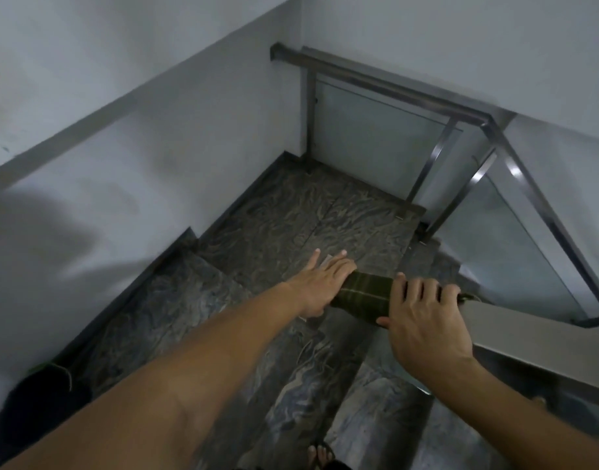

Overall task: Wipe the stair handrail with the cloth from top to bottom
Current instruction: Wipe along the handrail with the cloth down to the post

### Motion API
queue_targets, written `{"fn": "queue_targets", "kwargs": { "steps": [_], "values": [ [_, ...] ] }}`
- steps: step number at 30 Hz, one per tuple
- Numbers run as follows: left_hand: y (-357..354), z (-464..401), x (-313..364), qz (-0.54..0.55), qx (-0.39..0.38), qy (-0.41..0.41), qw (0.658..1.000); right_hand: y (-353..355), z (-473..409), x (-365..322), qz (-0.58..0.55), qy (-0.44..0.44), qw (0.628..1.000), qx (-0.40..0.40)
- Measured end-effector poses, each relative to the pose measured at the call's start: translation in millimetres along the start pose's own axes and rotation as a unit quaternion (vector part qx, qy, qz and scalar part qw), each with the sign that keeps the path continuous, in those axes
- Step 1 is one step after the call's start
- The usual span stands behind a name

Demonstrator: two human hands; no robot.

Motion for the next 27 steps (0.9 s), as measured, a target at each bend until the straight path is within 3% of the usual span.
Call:
{"fn": "queue_targets", "kwargs": {
  "steps": [9,14,19,24,27],
  "values": [
    [-29,0,-59,0.050,-0.020,-0.058,0.997,-11,-24,-45,0.023,-0.005,0.999,0.033],
    [-30,-2,-70,0.155,-0.048,-0.081,0.983,-19,-28,-51,0.021,-0.042,0.998,0.049],
    [-20,-18,-81,0.266,-0.068,-0.172,0.946,-25,-26,-58,0.041,-0.109,0.991,0.058],
    [-37,-26,-86,0.309,0.014,-0.329,0.892,-35,-12,-76,0.063,-0.194,0.977,0.064],
    [-53,-31,-90,0.345,-0.008,-0.327,0.879,-34,-7,-83,0.049,-0.240,0.968,0.052]
  ]
}}
Point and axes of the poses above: each hand's wrist, its own z-axis away from the middle knuckle, its own y-axis out of the back of the hand, x = y × z, the point moved 3 cm from there along -z, towards the middle knuckle, and after that the axes turned 15 degrees about x, right-handed, at the moved point
